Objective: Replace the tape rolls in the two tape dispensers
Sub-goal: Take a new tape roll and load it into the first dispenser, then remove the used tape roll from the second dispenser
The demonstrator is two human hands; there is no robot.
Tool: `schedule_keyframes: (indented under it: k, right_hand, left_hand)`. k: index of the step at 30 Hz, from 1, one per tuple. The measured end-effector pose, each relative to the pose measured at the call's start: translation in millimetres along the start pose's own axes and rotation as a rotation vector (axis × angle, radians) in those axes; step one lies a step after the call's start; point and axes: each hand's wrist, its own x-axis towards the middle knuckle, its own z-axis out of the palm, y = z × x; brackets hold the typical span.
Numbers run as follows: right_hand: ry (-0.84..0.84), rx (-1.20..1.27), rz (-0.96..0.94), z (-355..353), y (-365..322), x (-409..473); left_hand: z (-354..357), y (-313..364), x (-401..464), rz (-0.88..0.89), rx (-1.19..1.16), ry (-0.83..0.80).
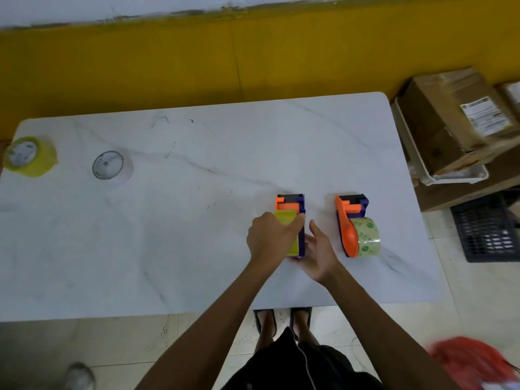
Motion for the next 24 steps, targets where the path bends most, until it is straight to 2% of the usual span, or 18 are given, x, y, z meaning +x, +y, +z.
schedule_keyframes:
  k: [6, 11, 16, 19, 24]
  right_hand:
    - [0.114, 0.163, 0.078, -1, 11, -1]
    - [0.145, 0.173, 0.195, 2, 9, -6]
    - [0.226, -0.294, 0.364, 1, -1, -24]
    - [0.256, -0.467, 0.392, -7, -2, -35]
    - [0.343, -0.705, 0.231, -13, -9, -46]
  left_hand:
    - [21, 6, 11, 0.007, 0.156, -0.013]
    - [29, 7, 8, -0.002, 0.177, -0.001]
    - [34, 4, -2, -0.034, 0.183, -0.008]
    - [34, 6, 1, -0.054, 0.188, -0.028]
    - [34, 6, 0, -0.058, 0.196, -0.055]
